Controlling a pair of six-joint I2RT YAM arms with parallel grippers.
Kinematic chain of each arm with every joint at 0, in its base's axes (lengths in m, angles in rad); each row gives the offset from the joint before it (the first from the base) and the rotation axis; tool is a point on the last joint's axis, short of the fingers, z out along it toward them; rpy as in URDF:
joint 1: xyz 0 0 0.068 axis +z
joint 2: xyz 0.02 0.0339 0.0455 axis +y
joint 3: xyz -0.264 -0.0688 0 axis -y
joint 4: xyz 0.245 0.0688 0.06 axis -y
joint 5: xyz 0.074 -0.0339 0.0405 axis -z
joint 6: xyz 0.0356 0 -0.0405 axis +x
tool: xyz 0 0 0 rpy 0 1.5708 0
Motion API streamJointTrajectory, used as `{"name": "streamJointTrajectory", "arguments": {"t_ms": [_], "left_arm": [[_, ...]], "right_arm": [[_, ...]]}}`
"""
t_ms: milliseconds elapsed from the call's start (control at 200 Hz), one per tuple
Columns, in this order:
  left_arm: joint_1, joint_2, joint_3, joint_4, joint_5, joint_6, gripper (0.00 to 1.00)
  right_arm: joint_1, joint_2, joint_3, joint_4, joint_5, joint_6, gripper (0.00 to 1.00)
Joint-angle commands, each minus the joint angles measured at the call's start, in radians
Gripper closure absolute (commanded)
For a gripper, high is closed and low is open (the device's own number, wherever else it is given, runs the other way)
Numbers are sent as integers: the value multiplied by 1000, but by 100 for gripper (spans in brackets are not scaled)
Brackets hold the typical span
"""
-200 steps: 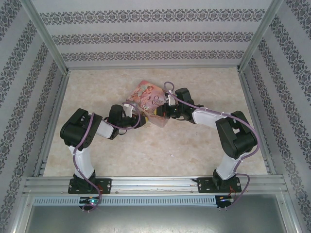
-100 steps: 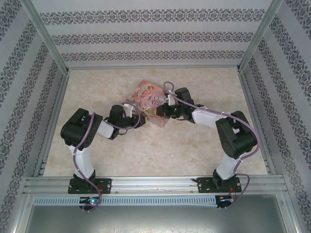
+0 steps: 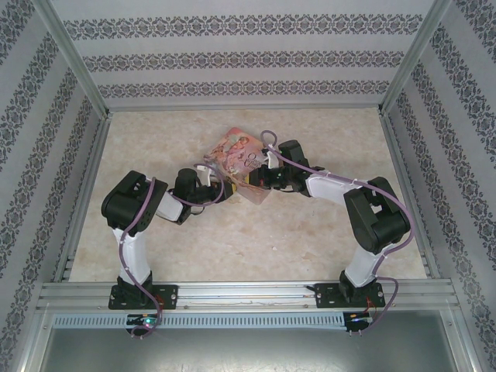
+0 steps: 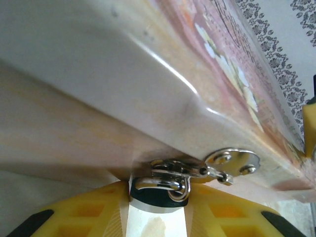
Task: Unlock the padlock with the key
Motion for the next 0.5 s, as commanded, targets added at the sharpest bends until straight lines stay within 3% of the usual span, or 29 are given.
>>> {"name": "streamJointTrajectory", "arguments": {"t_ms": [0,495], "left_arm": [[-23,20,25,48,-19,-18,68],[-43,-48,-7,-11,-55,0,77]], "right_arm": [[16,42,-8,-92,26,-4,100],[15,-69,0,-91,56,-31,100]]}}
